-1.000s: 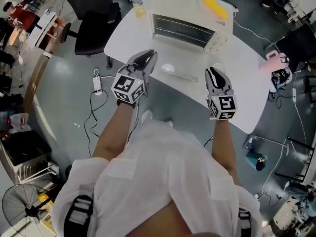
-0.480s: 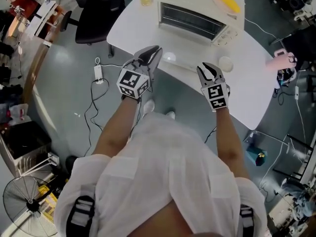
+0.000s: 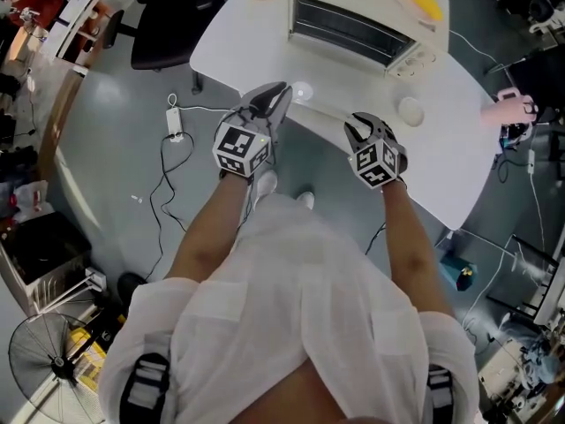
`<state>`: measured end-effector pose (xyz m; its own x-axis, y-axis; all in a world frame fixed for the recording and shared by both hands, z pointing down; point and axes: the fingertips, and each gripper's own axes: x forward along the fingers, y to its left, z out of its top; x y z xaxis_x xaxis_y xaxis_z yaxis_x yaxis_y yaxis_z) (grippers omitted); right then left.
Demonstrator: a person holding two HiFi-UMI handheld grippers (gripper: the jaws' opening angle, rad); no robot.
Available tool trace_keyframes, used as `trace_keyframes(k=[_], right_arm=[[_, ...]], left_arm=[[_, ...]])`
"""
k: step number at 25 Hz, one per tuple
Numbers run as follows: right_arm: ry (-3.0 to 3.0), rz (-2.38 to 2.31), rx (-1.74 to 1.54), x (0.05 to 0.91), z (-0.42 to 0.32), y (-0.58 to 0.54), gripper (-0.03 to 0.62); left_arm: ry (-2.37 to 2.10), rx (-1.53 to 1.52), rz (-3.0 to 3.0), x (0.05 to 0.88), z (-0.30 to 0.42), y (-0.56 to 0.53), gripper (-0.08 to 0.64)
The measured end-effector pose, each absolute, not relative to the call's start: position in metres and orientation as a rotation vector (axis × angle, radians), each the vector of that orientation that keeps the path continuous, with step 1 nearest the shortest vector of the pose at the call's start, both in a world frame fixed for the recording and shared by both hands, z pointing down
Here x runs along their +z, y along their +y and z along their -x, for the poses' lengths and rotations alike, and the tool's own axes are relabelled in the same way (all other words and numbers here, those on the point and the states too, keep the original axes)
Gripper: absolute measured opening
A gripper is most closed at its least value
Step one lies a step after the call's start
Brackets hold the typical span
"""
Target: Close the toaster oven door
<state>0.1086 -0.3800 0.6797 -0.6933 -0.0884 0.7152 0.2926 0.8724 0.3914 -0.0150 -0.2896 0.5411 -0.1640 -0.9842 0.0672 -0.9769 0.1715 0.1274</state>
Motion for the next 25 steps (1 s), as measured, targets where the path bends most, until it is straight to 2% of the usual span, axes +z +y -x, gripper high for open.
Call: trace_keyframes(k=[15, 25], right_arm=[[-2.024, 0.205, -0.743, 0.735, -0.101, -0.385, 0.114], [-1.917, 0.209, -0.840, 0.752, -0.099, -0.387, 0.079]], left_arm=[[-2.294, -0.072, -1.921, 0.543, 0.041, -0.286, 0.041], [-2.286, -0.074, -1.918, 0.541, 0.057, -0.282, 0.041]])
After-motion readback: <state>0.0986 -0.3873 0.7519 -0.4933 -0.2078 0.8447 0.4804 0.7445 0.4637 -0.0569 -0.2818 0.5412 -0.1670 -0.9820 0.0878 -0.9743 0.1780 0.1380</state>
